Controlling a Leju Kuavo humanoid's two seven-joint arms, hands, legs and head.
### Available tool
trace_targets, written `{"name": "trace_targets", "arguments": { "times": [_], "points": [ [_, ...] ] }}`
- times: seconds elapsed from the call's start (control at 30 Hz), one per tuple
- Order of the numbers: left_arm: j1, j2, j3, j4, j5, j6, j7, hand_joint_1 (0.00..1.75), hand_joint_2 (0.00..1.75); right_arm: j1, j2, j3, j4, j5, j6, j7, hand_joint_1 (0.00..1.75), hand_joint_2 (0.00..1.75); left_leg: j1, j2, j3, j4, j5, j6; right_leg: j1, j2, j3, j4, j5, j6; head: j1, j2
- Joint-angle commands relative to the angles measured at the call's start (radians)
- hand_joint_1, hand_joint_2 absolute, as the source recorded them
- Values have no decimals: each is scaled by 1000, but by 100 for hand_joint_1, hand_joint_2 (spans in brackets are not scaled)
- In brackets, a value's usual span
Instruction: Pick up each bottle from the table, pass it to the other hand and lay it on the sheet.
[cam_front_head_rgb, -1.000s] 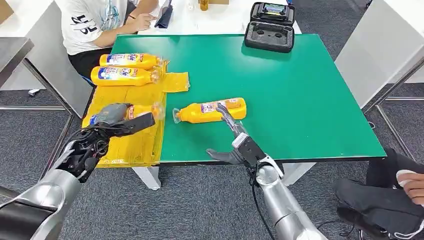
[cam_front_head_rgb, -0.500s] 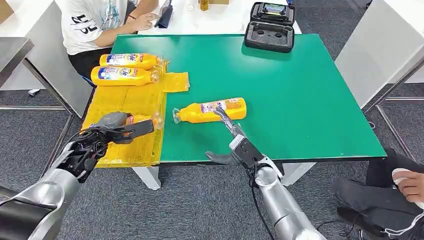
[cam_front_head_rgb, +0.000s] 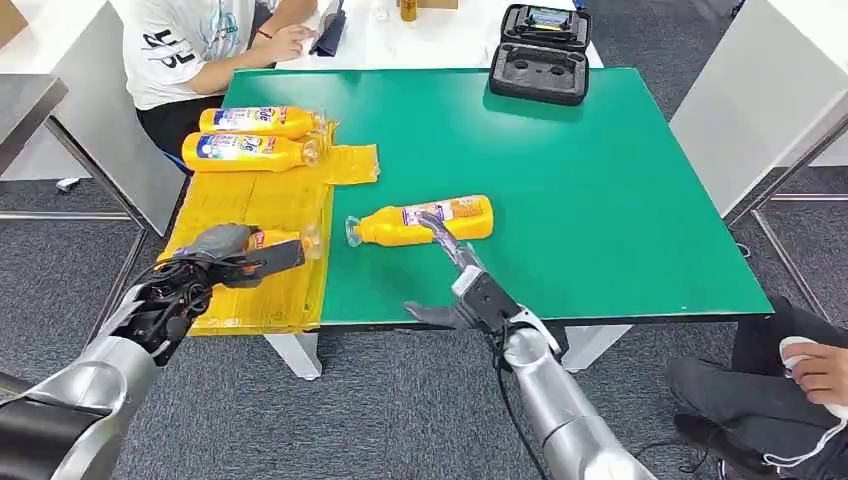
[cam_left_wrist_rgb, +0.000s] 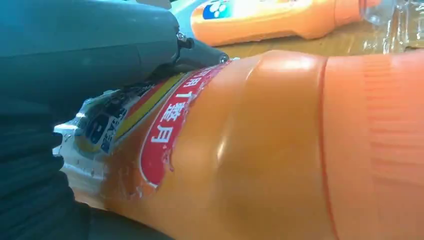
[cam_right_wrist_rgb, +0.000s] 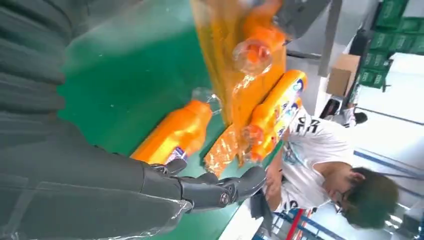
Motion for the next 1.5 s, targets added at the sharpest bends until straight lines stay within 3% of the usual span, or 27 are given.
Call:
{"name": "trace_targets", "arguments": {
  "times": [0.03,0.2,1.07,1.5],
  "points": [
    [-48,-24,44,74,-14,6,1,173,175,-14,7,30,-137,-32,16,-2,0,175,2,1,3,1,-2,-2,2,0,3,0,-2,-2,0,0],
    [-51,-37,51,78,-21,2,1,175,175,-9,8,73,-215,-39,25,12,0,175,1,0,1,0,-1,-1,1,0,1,0,-1,-1,0,0],
    [-52,-39,54,84,-29,-8,-1,173,175,-16,11,117,-175,-40,24,10,0,175,2,0,4,1,-2,-2,2,0,4,0,-2,-2,0,0],
    [-60,-8,4,125,-95,-160,-2,175,175,-37,6,136,-77,-58,9,11,0,175,2,2,5,0,-2,-2,2,2,5,-1,-1,-2,0,0]
  ]
}}
